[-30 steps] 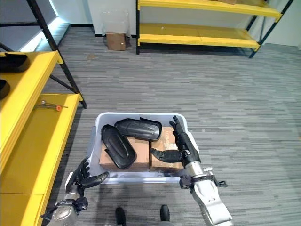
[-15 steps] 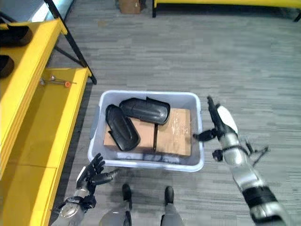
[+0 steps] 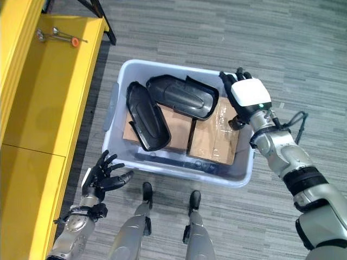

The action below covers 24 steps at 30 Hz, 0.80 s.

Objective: Move parts from the plastic box to the shelf.

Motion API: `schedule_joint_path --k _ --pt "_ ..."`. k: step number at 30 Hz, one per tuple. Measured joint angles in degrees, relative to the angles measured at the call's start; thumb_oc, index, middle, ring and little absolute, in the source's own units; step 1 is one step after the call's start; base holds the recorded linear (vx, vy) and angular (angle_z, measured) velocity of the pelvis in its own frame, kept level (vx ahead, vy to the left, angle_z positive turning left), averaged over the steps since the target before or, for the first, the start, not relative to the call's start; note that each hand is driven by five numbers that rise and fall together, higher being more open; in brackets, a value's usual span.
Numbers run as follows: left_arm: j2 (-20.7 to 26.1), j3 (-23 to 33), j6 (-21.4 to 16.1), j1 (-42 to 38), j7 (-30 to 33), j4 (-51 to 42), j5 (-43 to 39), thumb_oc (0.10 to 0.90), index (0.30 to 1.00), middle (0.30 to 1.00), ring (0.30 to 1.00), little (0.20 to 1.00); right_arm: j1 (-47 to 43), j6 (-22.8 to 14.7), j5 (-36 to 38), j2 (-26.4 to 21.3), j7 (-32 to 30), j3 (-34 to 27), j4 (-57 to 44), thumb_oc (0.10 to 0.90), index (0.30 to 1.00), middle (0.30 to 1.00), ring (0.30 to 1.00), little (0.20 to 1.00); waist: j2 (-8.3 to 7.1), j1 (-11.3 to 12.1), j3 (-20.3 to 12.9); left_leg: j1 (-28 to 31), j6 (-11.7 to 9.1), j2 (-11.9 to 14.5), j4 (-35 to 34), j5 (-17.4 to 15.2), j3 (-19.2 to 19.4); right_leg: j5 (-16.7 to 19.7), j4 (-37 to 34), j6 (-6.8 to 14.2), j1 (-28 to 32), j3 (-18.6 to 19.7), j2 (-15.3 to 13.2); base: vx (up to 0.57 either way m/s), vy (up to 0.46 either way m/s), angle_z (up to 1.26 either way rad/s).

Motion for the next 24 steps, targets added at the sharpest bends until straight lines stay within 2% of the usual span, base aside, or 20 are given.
schedule_joint_path --k 3,8,15,16,18,24 --pt "0.0 0.0 -0.2 -0.9 0.2 0.0 0.0 0.900 1.000 1.000 1.000 1.000 -2.8 0.7 -2.3 0.0 -0.5 1.3 0.0 0.900 1.000 1.000 1.000 1.000 0.01 0.0 1.0 -0.3 0.0 0.0 0.0 0.0 0.0 0.0 0.0 0.0 -0.3 0.0 0.0 0.00 0.000 0.00" --pt "0.0 -0.4 -1.2 -1.3 0.3 -0.1 0.1 0.900 1.000 1.000 1.000 1.000 -7.7 1.2 -6.4 -1.2 -1.1 8.1 2.3 0.900 1.000 1.000 1.000 1.000 0.01 0.0 1.0 -1.5 0.0 0.0 0.0 0.0 -0.1 0.0 0.0 0.0 -1.5 -0.2 0.0 0.00 0.000 0.00" --pt "0.0 -1.1 -1.5 -2.5 1.3 -0.2 0.1 0.900 1.000 1.000 1.000 1.000 -8.9 1.2 -6.8 -1.2 -1.4 10.3 4.4 0.900 1.000 1.000 1.000 1.000 0.06 0.0 1.0 -3.0 0.0 -0.2 0.0 0.1 -0.2 0.0 0.0 0.0 -3.0 -0.4 0.0 0.00 0.000 0.00" --pt "0.0 -1.1 -2.2 -2.5 1.4 -0.2 0.1 0.900 1.000 1.000 1.000 1.000 -11.1 1.3 -6.8 -1.3 -1.6 12.5 6.4 0.900 1.000 1.000 1.000 1.000 0.38 0.0 1.2 -3.7 0.0 -0.3 0.0 0.3 -0.2 -0.1 0.8 0.1 -4.1 -0.4 -0.1 0.00 0.000 0.00" --pt "0.0 -1.6 -2.3 -2.8 1.4 -0.5 0.1 0.900 1.000 1.000 1.000 1.000 -11.6 1.6 -7.3 -1.7 -1.6 12.5 6.5 0.900 1.000 1.000 1.000 1.000 1.01 0.0 1.6 -4.1 0.1 -0.4 0.0 0.4 -0.4 -0.6 1.7 0.2 -4.8 -0.5 -0.3 0.00 0.000 0.00" --pt "0.0 -1.6 -2.5 -3.1 1.5 -0.8 0.1 0.900 1.000 1.000 1.000 1.000 -11.7 1.7 -10.2 -2.0 -1.7 15.1 6.4 0.900 1.000 1.000 1.000 1.000 1.07 0.1 1.6 -4.9 0.2 -0.5 0.2 0.5 -0.5 -2.6 5.7 0.3 -7.4 -0.3 -0.6 0.00 0.000 0.00"
